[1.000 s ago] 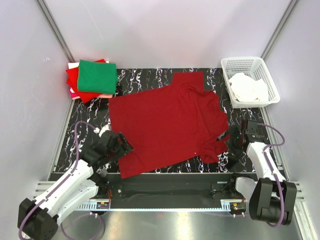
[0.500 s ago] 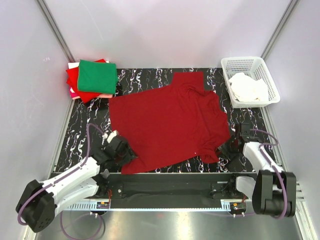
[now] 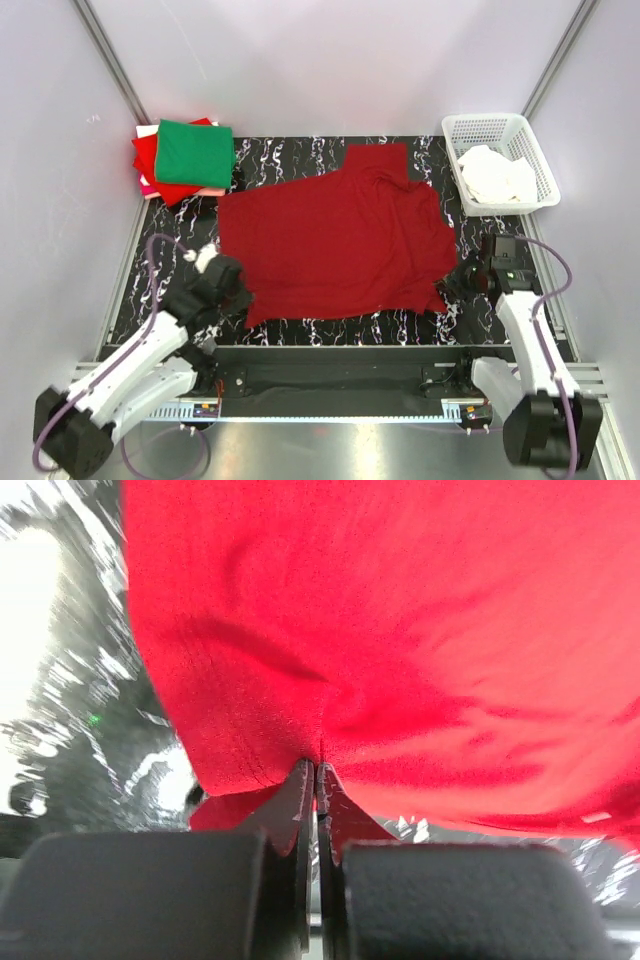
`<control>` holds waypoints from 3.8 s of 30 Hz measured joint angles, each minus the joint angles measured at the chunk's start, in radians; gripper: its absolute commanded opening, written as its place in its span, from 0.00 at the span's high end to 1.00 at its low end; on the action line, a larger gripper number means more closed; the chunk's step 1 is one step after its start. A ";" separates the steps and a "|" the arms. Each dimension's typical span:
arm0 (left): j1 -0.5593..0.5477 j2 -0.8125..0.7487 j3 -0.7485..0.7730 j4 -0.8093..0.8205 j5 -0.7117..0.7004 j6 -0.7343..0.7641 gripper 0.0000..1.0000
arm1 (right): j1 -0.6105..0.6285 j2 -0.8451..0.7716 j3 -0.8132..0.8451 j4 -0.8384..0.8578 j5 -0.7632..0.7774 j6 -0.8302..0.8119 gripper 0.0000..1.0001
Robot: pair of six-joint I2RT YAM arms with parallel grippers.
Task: Fold and stack the t-shirts
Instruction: Flatten the tshirt out, then fold the tshirt
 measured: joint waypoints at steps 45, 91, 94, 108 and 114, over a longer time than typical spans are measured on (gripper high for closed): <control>-0.062 -0.021 0.007 -0.014 0.077 -0.003 0.30 | 0.398 -0.153 -0.111 -0.190 0.117 0.119 0.45; -0.063 -0.016 -0.053 0.044 0.060 0.010 0.28 | 0.470 0.055 0.092 -0.154 0.084 0.047 0.92; -0.063 -0.018 -0.053 0.043 0.060 0.010 0.28 | 0.470 0.034 0.095 -0.196 0.000 0.040 0.76; -0.063 -0.032 -0.053 0.046 0.060 0.011 0.29 | 0.473 -0.086 0.197 -0.364 -0.121 0.031 0.52; -0.063 -0.001 -0.066 0.074 0.065 0.014 0.29 | 0.547 -0.074 0.046 -0.354 -0.023 0.056 0.55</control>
